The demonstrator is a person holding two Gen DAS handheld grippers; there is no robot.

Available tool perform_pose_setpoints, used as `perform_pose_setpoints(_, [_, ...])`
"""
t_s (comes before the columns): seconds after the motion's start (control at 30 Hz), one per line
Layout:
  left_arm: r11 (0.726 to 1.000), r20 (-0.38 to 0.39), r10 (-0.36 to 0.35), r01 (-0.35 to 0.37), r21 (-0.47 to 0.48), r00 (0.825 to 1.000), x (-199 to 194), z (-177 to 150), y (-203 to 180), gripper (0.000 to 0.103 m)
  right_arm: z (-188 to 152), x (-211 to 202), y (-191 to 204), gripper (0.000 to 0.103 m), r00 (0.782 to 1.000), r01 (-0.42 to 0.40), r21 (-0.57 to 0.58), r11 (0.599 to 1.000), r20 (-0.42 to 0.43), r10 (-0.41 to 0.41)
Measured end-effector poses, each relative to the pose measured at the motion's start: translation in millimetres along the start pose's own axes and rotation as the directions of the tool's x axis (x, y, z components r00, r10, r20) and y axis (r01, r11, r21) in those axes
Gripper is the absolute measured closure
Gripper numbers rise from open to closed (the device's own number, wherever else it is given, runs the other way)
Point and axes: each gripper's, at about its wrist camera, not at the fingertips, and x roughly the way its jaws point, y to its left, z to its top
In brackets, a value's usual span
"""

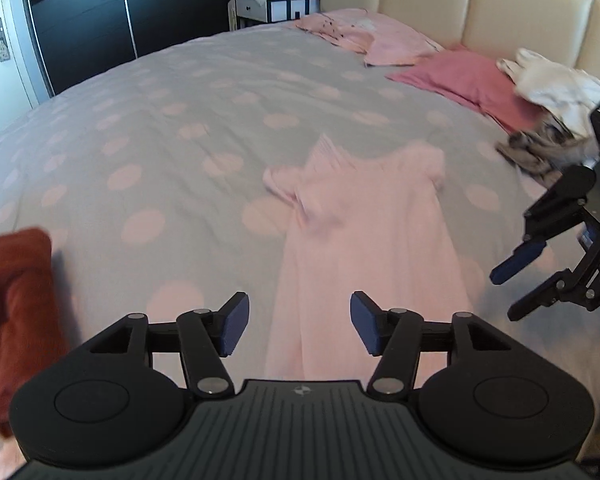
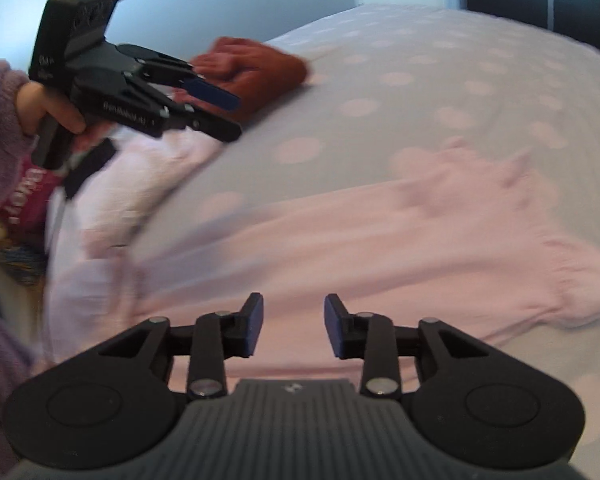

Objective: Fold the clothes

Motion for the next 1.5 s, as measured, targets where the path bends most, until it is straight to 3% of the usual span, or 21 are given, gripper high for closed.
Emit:
perform_pose_setpoints(0.13, [0.998, -0.036, -0.038, 0.036, -0.05, 0.999, -31.4, -55.9, -2.6, 0.041, -21.7, 22.9, 54.4, 0.053, 0.989, -0.128, 0.013, 0.992, -0.078, 0.129])
perform_pose_setpoints(0.3, [0.999, -0.073, -0.04, 0.037, -0.038, 0.997, -50.5, -124.4, -9.3, 0.039, -48.0, 66.6, 101.1, 0.053, 0.968, -0.179, 0.02, 0.984, -0.173, 0.18])
perform_pose_setpoints(0.47, [0.997, -0.093, -0.072, 0.069, -0.027, 0.993, -48.4, -165.0, -10.5, 0.039, -59.9, 105.9, 119.3, 0.041, 0.97, -0.142, 0.089, 0.986, -0.188, 0.156])
perform_pose_setpoints(0.57, [0.999, -0.12, -0.05, 0.049, -0.008, 0.991, -40.6, -177.2, -6.1, 0.039, -64.3, 124.5, 121.5, 0.041, 0.971, -0.099, 0.136, 0.986, -0.205, 0.126])
perform_pose_setpoints(0.73, [0.999, -0.138, -0.022, 0.027, 0.032, 0.99, -26.1, -190.8, -4.9, 0.039, -67.6, 134.4, 119.7, 0.043, 0.981, -0.066, 0.221, 0.973, -0.165, 0.104])
perform_pose_setpoints(0.8, [0.997, -0.145, -0.013, 0.023, 0.069, 0.989, -19.7, -193.2, -8.2, 0.039, -68.3, 138.5, 120.4, 0.067, 0.984, -0.056, 0.25, 0.967, -0.153, 0.096])
perform_pose_setpoints(0.9, [0.985, -0.156, 0.0, 0.026, 0.168, 0.988, -11.3, -192.3, -16.8, 0.039, -66.4, 135.8, 132.2, 0.077, 0.989, -0.032, 0.216, 0.976, -0.138, 0.062])
perform_pose_setpoints(0.97, [0.964, -0.148, 0.008, 0.032, 0.264, 0.989, -10.5, -190.0, -25.1, 0.039, -66.3, 121.7, 151.7, 0.079, 0.994, -0.016, 0.08, 0.997, -0.104, 0.024])
perform_pose_setpoints(1.1, [0.897, -0.145, -0.01, 0.073, 0.436, 0.989, -14.7, -186.0, -44.4, 0.038, -72.0, 98.9, 197.2, 0.081, 0.998, -0.023, -0.231, 0.973, -0.057, 0.01])
perform_pose_setpoints(1.23, [0.781, -0.222, 0.009, 0.132, 0.611, 0.975, -4.8, -182.6, -65.7, 0.038, -83.7, 96.5, 220.6, 0.082, 0.998, -0.001, -0.377, 0.926, -0.063, -0.024])
perform_pose_setpoints(1.33, [0.651, -0.247, 0.058, 0.151, 0.744, 0.967, -3.6, -178.2, -86.2, 0.038, -89.1, 98.9, 220.1, 0.082, 0.996, 0.013, -0.379, 0.925, -0.079, -0.046])
perform_pose_setpoints(1.43, [0.483, -0.264, 0.107, 0.182, 0.857, 0.959, 2.5, -179.5, -106.1, 0.038, -91.1, 98.7, 215.2, 0.082, 0.996, 0.003, -0.359, 0.933, -0.082, -0.035])
perform_pose_setpoints(1.5, [0.388, -0.283, 0.127, 0.215, 0.896, 0.951, 11.4, -182.8, -116.7, 0.038, -91.2, 100.6, 212.4, 0.082, 0.996, -0.001, -0.349, 0.937, -0.088, -0.032])
